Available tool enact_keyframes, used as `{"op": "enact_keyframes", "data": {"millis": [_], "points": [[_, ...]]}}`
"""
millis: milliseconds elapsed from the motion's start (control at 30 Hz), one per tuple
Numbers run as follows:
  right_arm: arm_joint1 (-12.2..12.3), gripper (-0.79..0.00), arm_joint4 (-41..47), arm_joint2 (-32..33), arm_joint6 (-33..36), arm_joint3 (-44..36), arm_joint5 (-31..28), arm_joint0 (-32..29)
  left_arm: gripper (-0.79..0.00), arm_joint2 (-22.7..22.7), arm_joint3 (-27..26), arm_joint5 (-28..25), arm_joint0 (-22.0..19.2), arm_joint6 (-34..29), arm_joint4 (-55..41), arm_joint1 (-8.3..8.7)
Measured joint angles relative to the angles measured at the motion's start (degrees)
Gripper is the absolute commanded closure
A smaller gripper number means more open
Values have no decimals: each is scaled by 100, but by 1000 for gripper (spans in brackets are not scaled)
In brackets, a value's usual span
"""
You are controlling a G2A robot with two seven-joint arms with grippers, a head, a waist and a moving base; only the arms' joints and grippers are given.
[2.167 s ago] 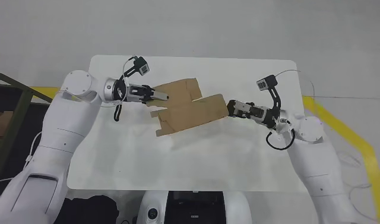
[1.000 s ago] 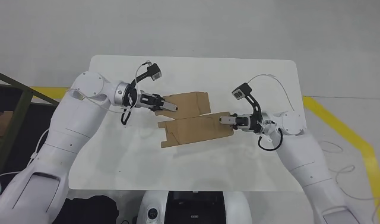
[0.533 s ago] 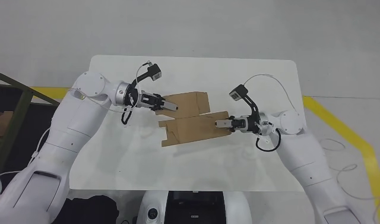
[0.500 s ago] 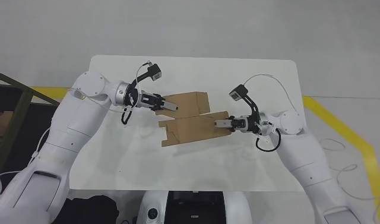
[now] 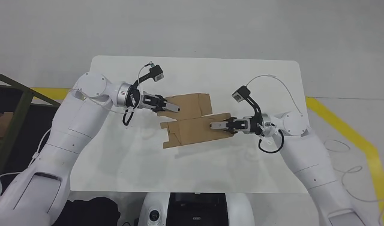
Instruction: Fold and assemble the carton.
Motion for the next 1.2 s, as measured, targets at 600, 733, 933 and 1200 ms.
{"op": "enact_keyframes", "data": {"millis": [600,733,933,1200], "points": [[21,0,-31,-101,-55,25,81,58,-619,-47,-50,-15,21,40,57,14],[27,0,-39,-109,-84,37,105,65,-785,-84,-64,-21,48,17,-12,21],[36,0,-103,-123,-193,57,167,71,-785,-249,-153,-38,154,-46,-216,58],[58,0,-320,-133,-402,53,299,67,-785,-499,-326,1,377,-112,-413,126]]}}
